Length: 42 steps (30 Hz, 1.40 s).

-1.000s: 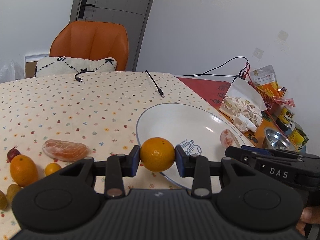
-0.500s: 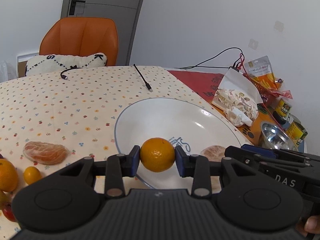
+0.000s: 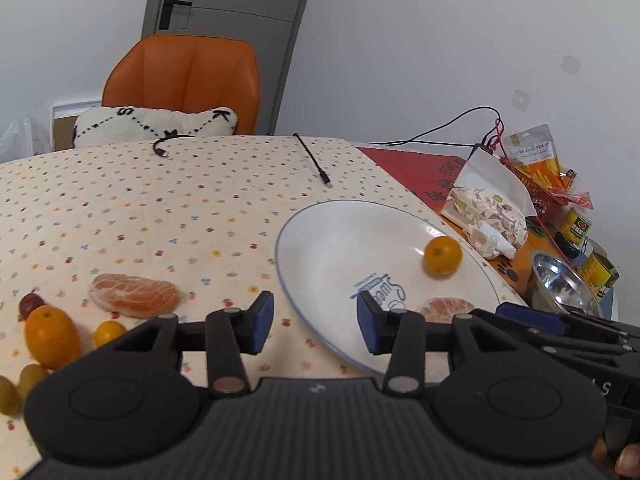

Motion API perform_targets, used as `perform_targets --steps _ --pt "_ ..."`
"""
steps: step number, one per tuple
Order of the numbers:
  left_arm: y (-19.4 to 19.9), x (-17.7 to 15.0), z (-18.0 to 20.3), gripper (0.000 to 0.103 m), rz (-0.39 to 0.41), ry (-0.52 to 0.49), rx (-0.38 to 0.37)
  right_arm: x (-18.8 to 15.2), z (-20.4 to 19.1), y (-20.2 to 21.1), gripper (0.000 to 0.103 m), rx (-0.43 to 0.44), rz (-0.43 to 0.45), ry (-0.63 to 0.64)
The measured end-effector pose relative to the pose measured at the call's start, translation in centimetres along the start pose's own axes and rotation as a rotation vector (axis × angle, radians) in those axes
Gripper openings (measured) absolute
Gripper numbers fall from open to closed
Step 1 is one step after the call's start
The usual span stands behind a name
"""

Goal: Organize fruits
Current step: 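Carry the orange and pomelo segment into the white bowl and open both grippers, then move both open grippers back over the remaining fruit pile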

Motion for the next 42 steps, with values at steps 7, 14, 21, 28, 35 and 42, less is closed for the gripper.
perform_targets --steps 7,14,21,28,35,42 --pt "2.3 0.1 -2.3 0.064 0.034 0.025 0.047 -0.1 -1.1 0.0 0.063 0.026 0.000 0.006" --pt "4.9 -0.2 -4.7 0.079 0.072 0.053 0.101 -0.1 -2.6 0.1 0.085 0.046 0.010 0.023" --pt "7.1 -0.8 -7.0 0.085 0.092 0.080 0.154 -0.2 -4.3 0.5 0.103 0.098 0.015 0.026" --pt "9.0 -1.6 -8.5 0.087 0.105 0.099 0.184 -0.3 -6.3 0.4 0.103 0.138 0.010 0.061" --pt "10.3 -2.4 -9.7 0.088 0.102 0.103 0.216 -0.4 -8.0 0.2 0.103 0.172 0.007 0.091" --pt "11.4 -3.4 -11.3 0.088 0.093 0.122 0.238 -0.7 -9.6 -0.1 0.103 0.207 -0.005 0.113"
Point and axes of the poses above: each gripper's, at about its wrist camera, not at the fingertips, and y roughly against the way its jaws point, z to its right, x to its top, the point moved 5 cm from there along -y, roughly the way its jaws point, and after that the axes turned 2 degrees about z, right-handed, at the moved point
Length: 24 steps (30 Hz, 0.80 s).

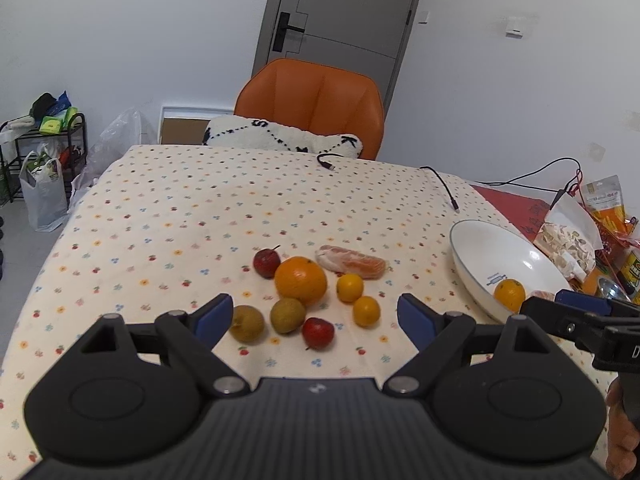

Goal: Organize fruits
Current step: 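Move both open grippers back over the remaining fruit pile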

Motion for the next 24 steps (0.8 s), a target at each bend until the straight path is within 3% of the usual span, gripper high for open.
perform_targets --steps 16,24 --pt "0.4 -1.7 -4.4 0.085 -0.026 0.095 0.046 -0.8 -2.8 -2.0 0.103 0.070 -0.058 0.018" --pt "-0.5 -2.1 -5.3 0.069 -0.030 0.118 0.045 -1.0 -4.7 -3.2 0.101 0.107 -0.089 0.049"
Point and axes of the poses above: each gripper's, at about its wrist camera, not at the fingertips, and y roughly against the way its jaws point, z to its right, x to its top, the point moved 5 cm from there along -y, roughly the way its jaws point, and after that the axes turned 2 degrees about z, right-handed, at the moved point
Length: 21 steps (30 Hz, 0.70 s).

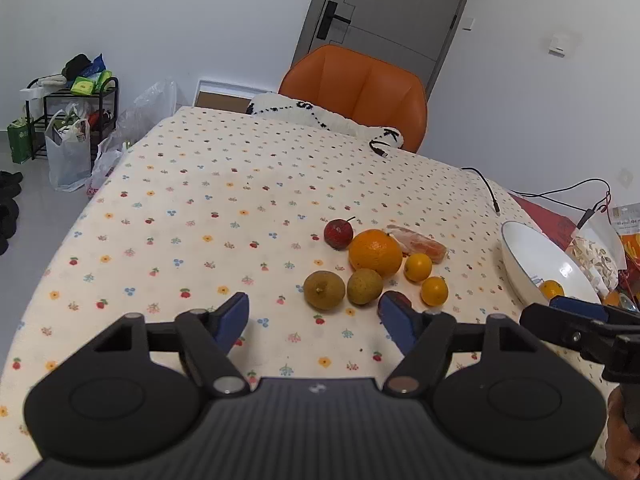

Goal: Organize fruits
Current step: 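Move both open grippers back over the remaining fruit pile, then grasp a brown round fruit with the left gripper while the right grasps a small orange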

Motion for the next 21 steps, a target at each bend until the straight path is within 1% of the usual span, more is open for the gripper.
perform_targets --steps 2,3,5,7,9,12,14,15,16,17,18,20,21 --pt "-0.6 -0.1 0.0 0.063 -0.008 0.007 -0.004 0.0 -0.4 -0.4 0.094 0.001 -0.007 0.014" --pt "-0.8 -0.2 0.1 0.062 -0.010 0.009 -0.008 0.0 -0.6 -0.7 0.093 0.000 -0.012 0.022" --pt "-1.2 -0.3 0.3 0.058 -0.013 0.005 -0.014 -0.2 -1.0 -1.2 0.086 -0.008 -0.028 0.033" --pt "-1.7 -0.4 0.5 0.056 -0.014 -0.001 -0.015 -0.3 -1.1 -1.7 0.083 -0.011 -0.043 0.036" --pt "-2.0 -0.4 0.5 0.055 -0.007 -0.001 -0.013 -0.4 -1.2 -2.1 0.082 -0.015 -0.050 0.040" --pt "-2.3 -0.2 0.6 0.053 0.000 -0.004 -0.009 -0.5 -1.2 -2.6 0.075 -0.036 -0.062 0.052" --pt "-2.5 -0.1 0.6 0.046 0.000 -0.005 -0.014 -0.5 -1.2 -2.9 0.071 -0.041 -0.069 0.049" --pt "-2.6 -0.1 0.6 0.045 0.000 -0.007 -0.014 -0.5 -1.1 -3.0 0.070 -0.041 -0.072 0.047" --pt "-2.8 0.0 0.6 0.040 0.000 -0.009 -0.012 -0.6 -1.1 -3.2 0.069 -0.041 -0.073 0.047" --pt "-2.8 0.1 0.6 0.032 0.003 -0.006 -0.015 -0.6 -1.1 -3.4 0.068 -0.044 -0.074 0.048" --pt "-2.9 0.1 0.5 0.027 -0.003 0.002 -0.022 -0.6 -1.1 -3.6 0.067 -0.046 -0.076 0.047" --pt "-2.9 0.2 0.5 0.025 -0.003 0.008 -0.020 -0.6 -1.1 -4.1 0.060 -0.046 -0.083 0.041" --pt "-2.8 0.2 0.4 0.025 0.001 0.006 -0.013 -0.6 -1.0 -4.3 0.058 -0.045 -0.088 0.036"
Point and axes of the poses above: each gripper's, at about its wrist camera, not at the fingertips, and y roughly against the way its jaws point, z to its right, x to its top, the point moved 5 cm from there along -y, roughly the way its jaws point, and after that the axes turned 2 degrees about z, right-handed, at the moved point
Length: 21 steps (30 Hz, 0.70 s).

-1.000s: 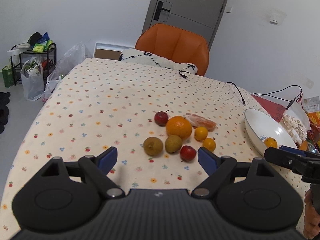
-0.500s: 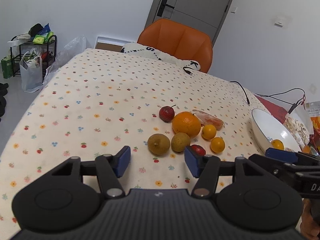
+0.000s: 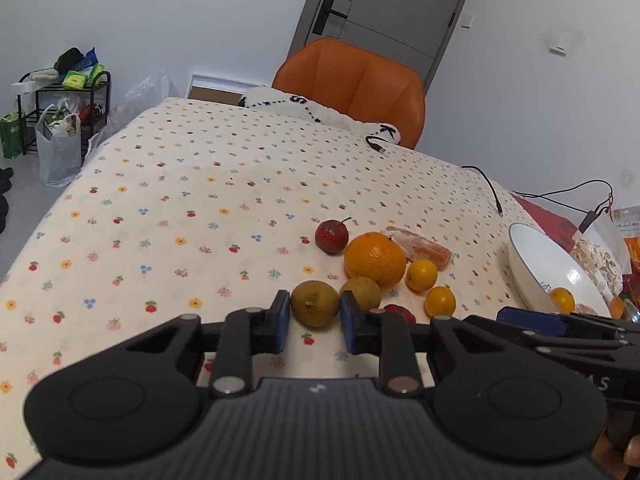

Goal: Organize fruits
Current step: 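Grasp a brown round fruit with the left gripper while the right grasps a small orange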

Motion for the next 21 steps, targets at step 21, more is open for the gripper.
perform_targets --steps 21 --pt "1.2 1.0 1.2 0.025 0.031 0.001 -0.030 0.5 -0.8 -2.7 0.021 0.020 -0.020 0.004"
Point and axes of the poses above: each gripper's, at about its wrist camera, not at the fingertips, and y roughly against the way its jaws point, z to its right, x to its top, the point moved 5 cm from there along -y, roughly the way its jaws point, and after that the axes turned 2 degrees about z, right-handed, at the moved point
